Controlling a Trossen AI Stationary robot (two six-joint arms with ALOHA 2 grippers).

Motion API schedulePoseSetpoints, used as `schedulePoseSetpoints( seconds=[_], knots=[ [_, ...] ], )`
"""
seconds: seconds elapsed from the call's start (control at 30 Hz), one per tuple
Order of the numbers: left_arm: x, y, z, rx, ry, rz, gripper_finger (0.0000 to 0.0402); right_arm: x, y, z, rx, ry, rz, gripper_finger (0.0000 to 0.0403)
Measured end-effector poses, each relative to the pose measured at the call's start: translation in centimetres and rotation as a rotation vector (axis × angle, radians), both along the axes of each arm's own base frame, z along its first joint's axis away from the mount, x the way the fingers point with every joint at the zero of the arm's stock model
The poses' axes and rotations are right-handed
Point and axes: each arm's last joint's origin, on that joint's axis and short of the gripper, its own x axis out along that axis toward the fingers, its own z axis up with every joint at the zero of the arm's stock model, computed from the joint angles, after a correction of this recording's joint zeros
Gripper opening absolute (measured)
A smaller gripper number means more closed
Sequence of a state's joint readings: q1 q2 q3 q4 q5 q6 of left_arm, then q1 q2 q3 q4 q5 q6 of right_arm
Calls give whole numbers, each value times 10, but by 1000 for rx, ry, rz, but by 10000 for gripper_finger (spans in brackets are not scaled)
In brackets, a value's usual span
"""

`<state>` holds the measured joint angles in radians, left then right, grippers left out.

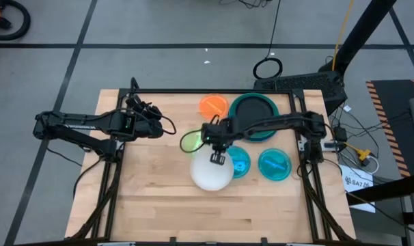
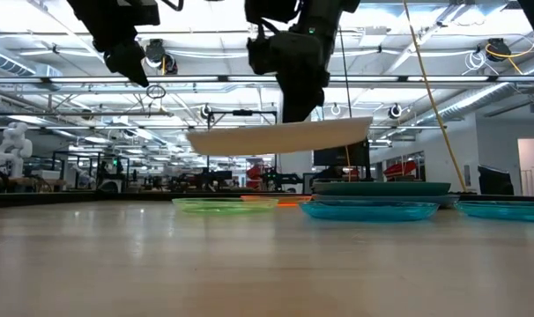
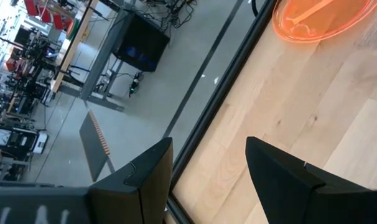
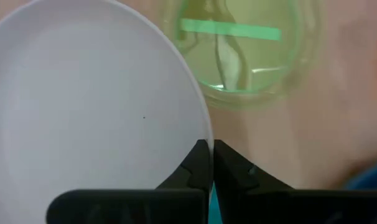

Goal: Stack plastic plates
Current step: Stack the white plate on top of the black plate

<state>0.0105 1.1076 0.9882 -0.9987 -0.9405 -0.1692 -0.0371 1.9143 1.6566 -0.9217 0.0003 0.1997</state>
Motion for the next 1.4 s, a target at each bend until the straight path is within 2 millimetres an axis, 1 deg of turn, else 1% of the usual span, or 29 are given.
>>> schedulePoseSetpoints(
  seconds=[0.17,0.3,0.43,0.57,0.67,0.77,0.9,1.0,1.1,1.4],
  knots=[
    [0,0,0,1,-5,-1,209,-17,-25,12,-23,59,27,1],
    [0,0,0,0,-6,1,209,-31,-48,24,-44,60,38,1],
    [0,0,0,5,-13,9,209,-56,-72,33,-66,41,20,1],
    [0,1,1,17,-20,20,209,-86,-100,34,-100,-22,-46,1],
    [1,1,1,23,-28,22,209,-107,-121,31,-129,-79,-122,1],
    [1,1,1,23,-34,23,209,-126,-141,21,-137,-117,-186,1],
    [2,1,2,24,-42,23,209,-147,-167,7,-77,-191,-252,1],
    [2,1,2,25,-42,20,209,-161,-182,-3,-16,-236,-274,2],
    [3,3,2,27,-42,26,209,-173,-197,-3,-22,-267,-303,3],
    [1,10,2,25,-50,70,209,-221,-236,-3,-26,-292,-403,5]
  ],
)
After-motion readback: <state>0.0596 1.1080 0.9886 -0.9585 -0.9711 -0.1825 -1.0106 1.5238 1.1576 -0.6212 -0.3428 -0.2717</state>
